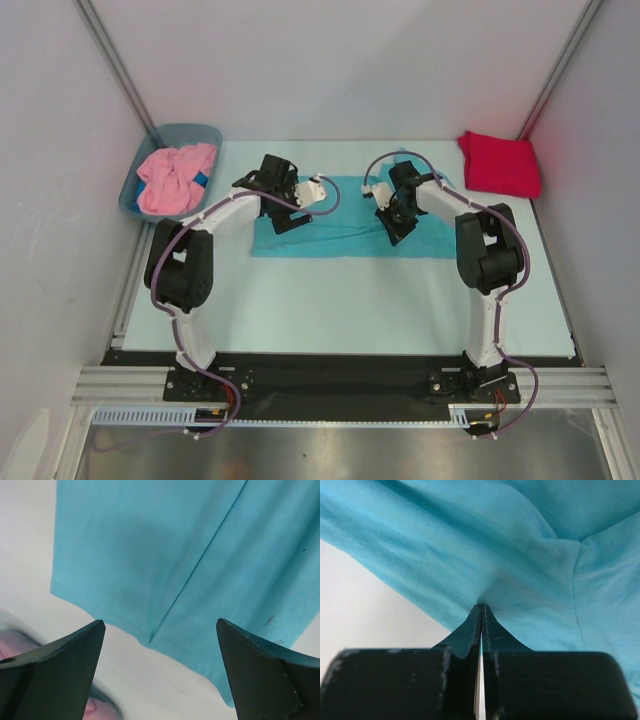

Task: Fold and stack the t-shirts
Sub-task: Fold the tshirt

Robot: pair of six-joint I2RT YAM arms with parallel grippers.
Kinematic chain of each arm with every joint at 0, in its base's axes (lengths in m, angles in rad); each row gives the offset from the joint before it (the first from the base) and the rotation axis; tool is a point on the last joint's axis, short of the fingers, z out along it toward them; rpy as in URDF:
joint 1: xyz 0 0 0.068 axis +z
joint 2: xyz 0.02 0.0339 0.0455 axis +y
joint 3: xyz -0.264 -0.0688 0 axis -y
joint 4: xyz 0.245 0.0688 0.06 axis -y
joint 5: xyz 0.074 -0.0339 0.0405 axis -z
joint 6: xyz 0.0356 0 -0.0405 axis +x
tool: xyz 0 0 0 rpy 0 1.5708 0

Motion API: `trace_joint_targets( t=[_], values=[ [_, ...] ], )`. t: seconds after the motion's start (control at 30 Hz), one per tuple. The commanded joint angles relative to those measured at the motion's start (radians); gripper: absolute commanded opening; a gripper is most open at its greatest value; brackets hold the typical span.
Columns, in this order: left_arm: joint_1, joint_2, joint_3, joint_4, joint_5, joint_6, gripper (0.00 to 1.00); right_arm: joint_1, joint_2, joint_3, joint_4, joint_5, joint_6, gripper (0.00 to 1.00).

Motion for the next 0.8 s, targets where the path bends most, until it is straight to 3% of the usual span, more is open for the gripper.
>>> trace_joint_targets(
  t=[0.0,0.3,0.5,0.77],
  values=[
    [0.003,0.024,-0.006,0.002,0.049,-0.011,1.0,0.001,-0.008,0.033,-0.012,0.012,0.003,0.0],
    [-0.006,-0.001,0.023,-0.017,0.222,0.075,1.0,0.001,-0.019,0.019,-0.01,0.038,0.005,0.0],
    [-0.014,0.042,0.052,-0.133,0.273,0.381,1.0,0.001,-0.016,0.021,-0.008,0.041,0.018,0.0],
    [-0.003,0.189,0.28,-0.337,0.382,0.543,1.0,0.003,-0.03,-0.001,0.002,0.056,0.035,0.0]
  ],
)
